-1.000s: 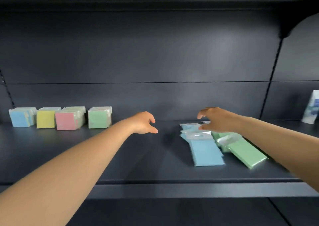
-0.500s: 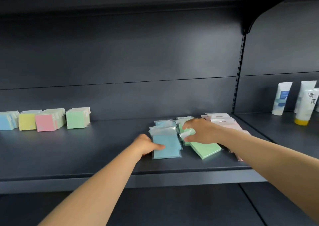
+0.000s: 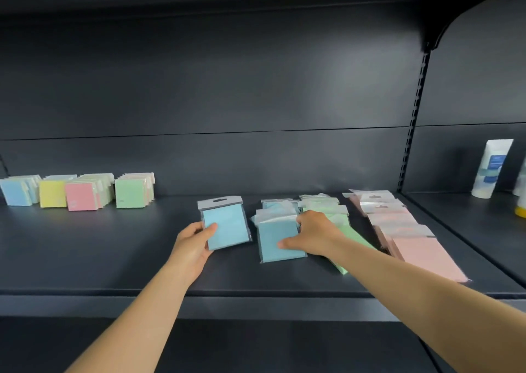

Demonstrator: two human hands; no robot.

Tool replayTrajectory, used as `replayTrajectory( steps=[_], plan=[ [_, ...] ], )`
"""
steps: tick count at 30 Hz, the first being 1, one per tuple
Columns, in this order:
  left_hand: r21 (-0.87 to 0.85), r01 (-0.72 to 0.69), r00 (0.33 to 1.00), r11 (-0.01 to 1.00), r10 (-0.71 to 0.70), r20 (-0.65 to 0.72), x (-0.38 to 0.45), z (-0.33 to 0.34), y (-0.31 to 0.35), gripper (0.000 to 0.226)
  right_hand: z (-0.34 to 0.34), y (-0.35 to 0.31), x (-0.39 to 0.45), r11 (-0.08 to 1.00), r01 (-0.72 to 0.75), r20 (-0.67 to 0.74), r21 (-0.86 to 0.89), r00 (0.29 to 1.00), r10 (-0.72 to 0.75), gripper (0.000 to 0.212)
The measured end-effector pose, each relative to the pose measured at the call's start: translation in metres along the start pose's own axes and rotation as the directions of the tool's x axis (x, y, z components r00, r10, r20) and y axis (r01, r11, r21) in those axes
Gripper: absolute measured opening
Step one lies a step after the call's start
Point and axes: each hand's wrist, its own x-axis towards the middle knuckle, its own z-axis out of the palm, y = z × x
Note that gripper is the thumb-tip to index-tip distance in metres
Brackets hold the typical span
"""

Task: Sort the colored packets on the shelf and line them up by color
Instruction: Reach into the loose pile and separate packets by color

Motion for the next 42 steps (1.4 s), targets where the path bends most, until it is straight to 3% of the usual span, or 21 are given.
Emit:
replayTrajectory(
  steps=[10, 13, 15, 18, 20, 22, 25, 30, 35, 38, 42],
  plan=[
    [-0.018, -0.080, 0.996, 0.997, 0.080, 0.033, 0.002, 0.000, -0.001, 0.019, 0.009, -0.003, 0.023, 0.982, -0.107, 0.021, 0.157, 0.994, 0.105, 0.049],
    [-0.015, -0.075, 0.996, 0.997, 0.076, 0.039, 0.002, 0.000, -0.001, 0.020, -0.001, -0.002, 0.026, 0.955, -0.077, -0.017, 0.287, 0.996, 0.085, 0.021],
    [0.004, -0.076, 0.996, 0.997, 0.076, 0.050, 0.002, 0.000, -0.001, 0.019, -0.008, -0.002, 0.026, 0.882, -0.040, -0.044, 0.470, 0.997, 0.069, 0.011],
    [0.050, -0.082, 0.995, 0.995, 0.079, 0.064, 0.001, 0.000, -0.001, 0.016, -0.007, -0.006, 0.024, 0.649, -0.025, -0.044, 0.761, 0.995, 0.091, 0.020],
    [0.076, -0.089, 0.994, 0.993, 0.084, 0.076, 0.001, 0.000, -0.001, 0.017, 0.005, -0.012, 0.024, 0.507, -0.069, 0.021, 0.859, 0.995, 0.099, 0.024],
    [0.101, -0.094, 0.992, 0.990, 0.085, 0.096, -0.001, 0.000, -0.001, 0.016, 0.020, -0.021, 0.027, 0.452, -0.080, 0.033, 0.888, 0.993, 0.112, 0.015],
    [0.107, -0.085, 0.989, 0.991, 0.071, 0.133, -0.007, 0.002, 0.000, 0.015, 0.046, -0.035, 0.035, 0.459, -0.059, -0.019, 0.887, 0.986, 0.163, 0.013],
    [0.131, -0.118, 0.981, 0.984, 0.095, 0.167, -0.010, 0.000, 0.000, 0.030, 0.077, -0.064, 0.036, 0.508, 0.007, -0.083, 0.861, 0.988, 0.127, 0.012],
    [0.143, -0.185, 0.954, 0.972, 0.142, 0.264, 0.002, -0.024, 0.014, 0.034, 0.091, -0.091, 0.045, 0.425, 0.024, -0.071, 0.905, 0.993, 0.095, 0.028],
    [0.279, -0.280, 0.935, 0.919, 0.195, 0.296, 0.020, -0.042, 0.027, 0.038, 0.102, -0.117, 0.054, 0.461, 0.076, -0.096, 0.884, 0.995, 0.020, 0.028],
    [0.552, -0.329, 0.943, 0.766, 0.234, 0.237, 0.052, -0.064, 0.033, 0.041, 0.128, -0.147, 0.073, 0.587, 0.170, -0.208, 0.791, 0.978, -0.003, 0.032]
  ],
)
